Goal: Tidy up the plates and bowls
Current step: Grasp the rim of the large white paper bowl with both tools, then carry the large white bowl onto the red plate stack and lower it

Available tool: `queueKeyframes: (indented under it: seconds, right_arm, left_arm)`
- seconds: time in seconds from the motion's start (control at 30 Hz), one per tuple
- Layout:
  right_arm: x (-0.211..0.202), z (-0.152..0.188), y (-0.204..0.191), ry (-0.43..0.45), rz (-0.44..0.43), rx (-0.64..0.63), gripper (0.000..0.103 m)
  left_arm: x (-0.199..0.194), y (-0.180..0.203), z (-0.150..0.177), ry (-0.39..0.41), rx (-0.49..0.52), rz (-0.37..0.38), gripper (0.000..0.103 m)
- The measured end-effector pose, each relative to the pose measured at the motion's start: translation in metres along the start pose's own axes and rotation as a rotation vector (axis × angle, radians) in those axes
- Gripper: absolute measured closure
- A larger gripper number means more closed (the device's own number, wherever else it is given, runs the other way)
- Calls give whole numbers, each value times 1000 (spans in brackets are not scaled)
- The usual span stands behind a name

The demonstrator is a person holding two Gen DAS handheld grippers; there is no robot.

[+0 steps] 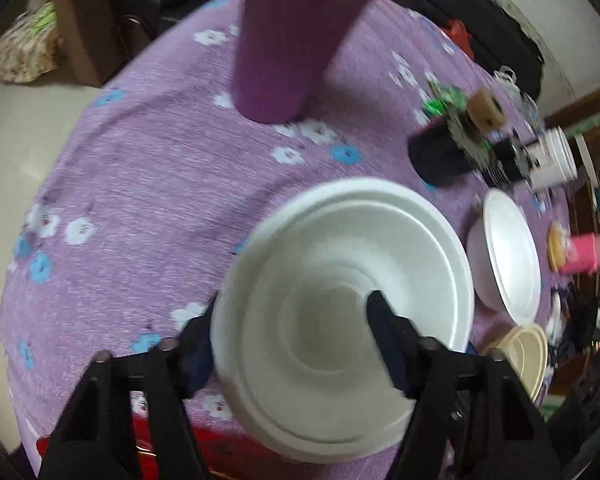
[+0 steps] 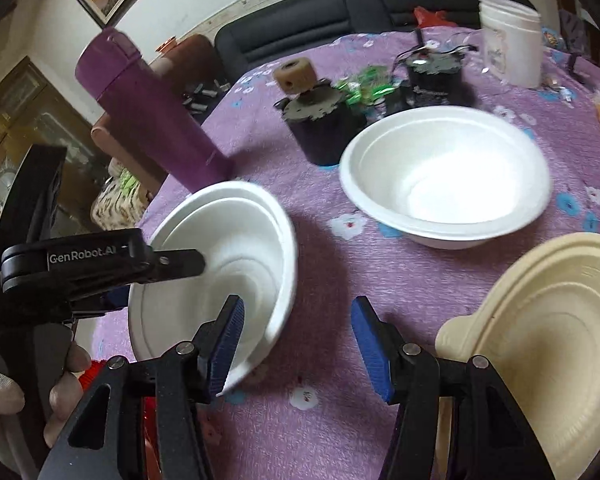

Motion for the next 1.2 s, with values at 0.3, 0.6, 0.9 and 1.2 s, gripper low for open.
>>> queueKeyframes:
  seconds: [0.3,0.6,0.9,1.2]
  right_arm:
    - [-31,0,-18,41,-77,-47,73]
    - [-94,26,-62,120,-164,-137,73]
    - [-125,74,-93,119,-208,-223,73]
    - [-116,111,-93,64,-217,-230,72]
  left_arm:
    - [-52,4,26,55,45,65,53]
    - [-139,8,93,238,126,-24,53]
    - [-166,-9,152,349,78,-71,53]
    - [-150,-36,193,361,-1,-26,53]
Point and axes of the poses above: each gripper's, at about its wrist camera, not at the fingertips, and x roughly the way its jaws point, y to its right, z to its underside, the point moved 1 cm from there along x, roughly the way its jaws point, and after that the axes turned 2 degrees about x, right-handed, at the moved point
